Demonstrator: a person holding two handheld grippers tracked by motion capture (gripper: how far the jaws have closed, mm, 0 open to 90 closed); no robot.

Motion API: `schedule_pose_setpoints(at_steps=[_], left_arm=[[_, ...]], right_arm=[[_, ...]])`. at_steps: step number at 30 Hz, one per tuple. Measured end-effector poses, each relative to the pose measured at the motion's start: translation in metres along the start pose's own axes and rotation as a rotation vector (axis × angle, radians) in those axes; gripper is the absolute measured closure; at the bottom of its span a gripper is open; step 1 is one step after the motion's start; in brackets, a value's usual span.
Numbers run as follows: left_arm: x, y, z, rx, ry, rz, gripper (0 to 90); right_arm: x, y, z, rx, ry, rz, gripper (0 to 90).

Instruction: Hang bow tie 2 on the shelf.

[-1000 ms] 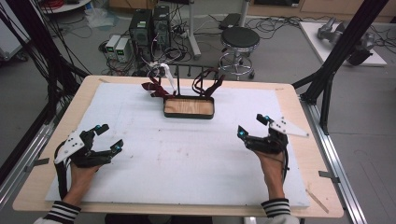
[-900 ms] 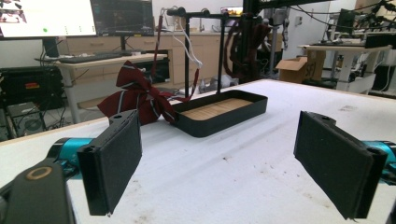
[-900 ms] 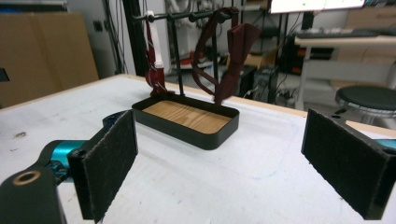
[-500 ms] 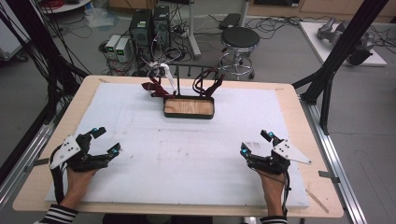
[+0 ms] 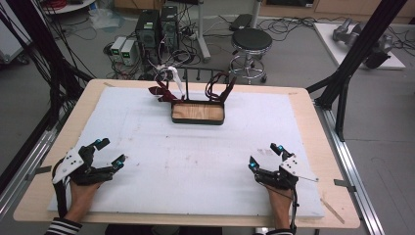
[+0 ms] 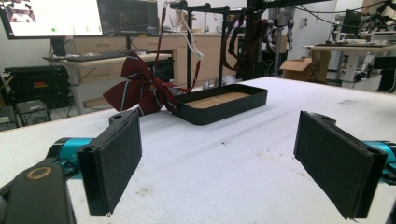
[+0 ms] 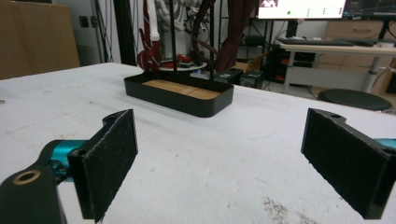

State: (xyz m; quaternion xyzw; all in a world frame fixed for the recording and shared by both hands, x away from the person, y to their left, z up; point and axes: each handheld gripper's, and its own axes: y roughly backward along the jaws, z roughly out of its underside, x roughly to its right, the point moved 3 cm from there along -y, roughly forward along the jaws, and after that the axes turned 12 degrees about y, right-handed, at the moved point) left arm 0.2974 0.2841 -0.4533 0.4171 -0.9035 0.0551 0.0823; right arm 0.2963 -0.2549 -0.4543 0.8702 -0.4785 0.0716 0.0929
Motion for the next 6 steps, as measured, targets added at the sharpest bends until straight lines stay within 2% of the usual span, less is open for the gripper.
schedule_pose_setpoints(at_steps=[6], left_arm=[[-0.0015,0.0007,0.0004,0.005,0.013,0.0,15.6]], right_arm=[[0.0,0.0009,0.0006,0.005,-0.008,0.006,9.8]])
